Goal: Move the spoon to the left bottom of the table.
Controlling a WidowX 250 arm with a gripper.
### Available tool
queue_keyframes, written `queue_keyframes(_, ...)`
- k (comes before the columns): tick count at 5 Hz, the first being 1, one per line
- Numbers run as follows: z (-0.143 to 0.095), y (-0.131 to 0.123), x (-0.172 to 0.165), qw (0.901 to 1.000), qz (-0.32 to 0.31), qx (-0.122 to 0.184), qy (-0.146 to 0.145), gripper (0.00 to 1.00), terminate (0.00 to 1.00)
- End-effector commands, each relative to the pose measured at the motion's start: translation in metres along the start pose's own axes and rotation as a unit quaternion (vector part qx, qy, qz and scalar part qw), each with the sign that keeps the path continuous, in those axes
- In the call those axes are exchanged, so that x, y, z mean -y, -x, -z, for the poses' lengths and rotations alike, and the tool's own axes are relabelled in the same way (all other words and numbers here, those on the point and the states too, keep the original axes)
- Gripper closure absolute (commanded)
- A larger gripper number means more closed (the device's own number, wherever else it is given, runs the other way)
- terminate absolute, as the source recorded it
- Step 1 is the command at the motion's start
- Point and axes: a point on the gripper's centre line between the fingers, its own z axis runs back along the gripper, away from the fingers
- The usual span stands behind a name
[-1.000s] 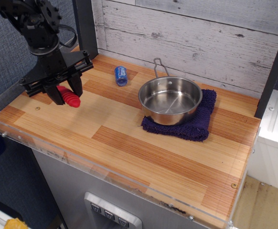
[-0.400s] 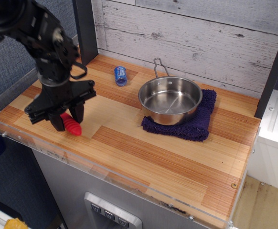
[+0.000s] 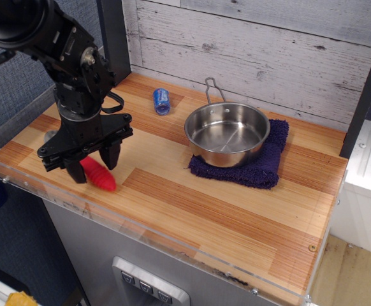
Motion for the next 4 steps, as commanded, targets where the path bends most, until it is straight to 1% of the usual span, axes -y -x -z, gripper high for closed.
queue_keyframes(1,-0.011,-0.009,0.011,0.9996,0.017,0.019,0.01,0.0,0.0)
queue_keyframes(2,-0.017,-0.012,0.016,0.9993,0.025,0.014,0.026,0.0,0.0)
queue_keyframes(3,-0.039,-0.02,0.027,0.9992,0.022,0.001,0.033,0.0,0.0)
queue_keyframes(4,-0.068,-0.029,0.043,0.9978,0.061,0.019,0.018,0.0,0.0)
